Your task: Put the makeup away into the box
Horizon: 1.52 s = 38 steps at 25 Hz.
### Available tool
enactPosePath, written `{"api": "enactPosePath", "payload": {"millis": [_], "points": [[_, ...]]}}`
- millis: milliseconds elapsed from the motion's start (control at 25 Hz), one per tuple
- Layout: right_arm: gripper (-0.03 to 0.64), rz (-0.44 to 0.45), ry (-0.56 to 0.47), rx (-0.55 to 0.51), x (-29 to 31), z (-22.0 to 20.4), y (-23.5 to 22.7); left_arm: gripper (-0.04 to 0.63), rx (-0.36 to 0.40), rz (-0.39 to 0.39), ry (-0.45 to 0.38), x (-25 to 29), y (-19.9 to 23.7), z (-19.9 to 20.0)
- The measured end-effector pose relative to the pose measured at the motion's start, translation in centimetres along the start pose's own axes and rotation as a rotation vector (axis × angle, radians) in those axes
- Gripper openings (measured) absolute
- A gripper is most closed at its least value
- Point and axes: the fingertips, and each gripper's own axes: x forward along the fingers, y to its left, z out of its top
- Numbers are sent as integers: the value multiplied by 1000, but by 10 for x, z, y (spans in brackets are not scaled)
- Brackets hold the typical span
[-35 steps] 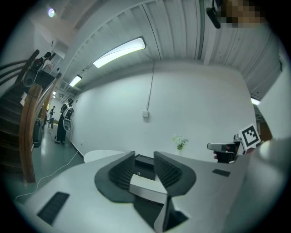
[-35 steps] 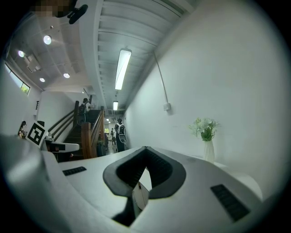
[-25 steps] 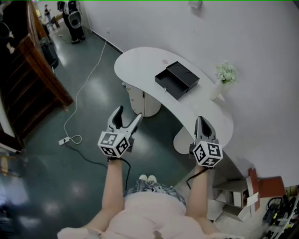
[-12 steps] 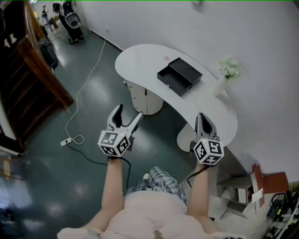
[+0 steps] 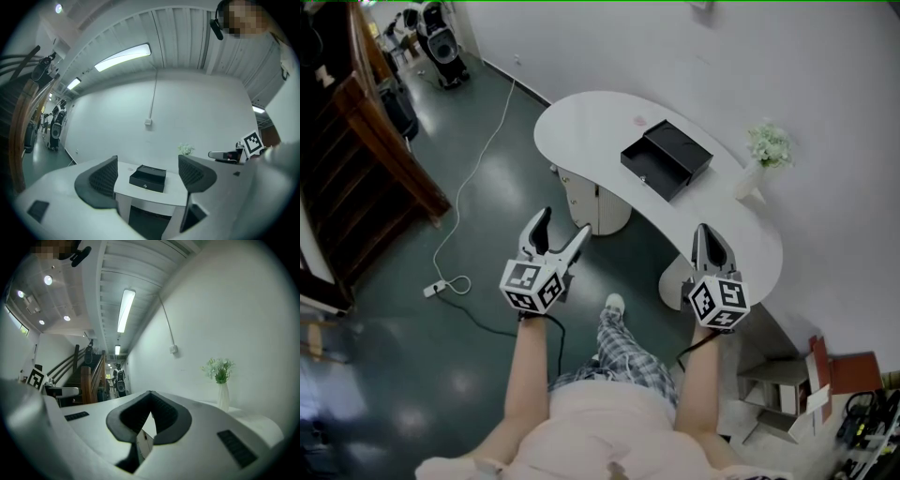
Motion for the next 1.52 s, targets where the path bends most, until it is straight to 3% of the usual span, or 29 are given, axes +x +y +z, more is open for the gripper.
{"api": "enactPosePath", "payload": {"millis": [360, 640, 1120, 1520], "points": [[15, -21, -18, 14, 56, -3, -32, 387, 13, -9, 6, 61, 24, -6], [15, -39, -5, 18, 145, -7, -60, 387, 3, -8, 25, 145, 69, -14], [15, -123, -1, 82, 302, 7, -135, 387, 61, -110, 100, 346, 115, -7], [15, -239, 58, 99, 345, -1, -179, 387, 58, -233, 185, 435, 115, -28]]}}
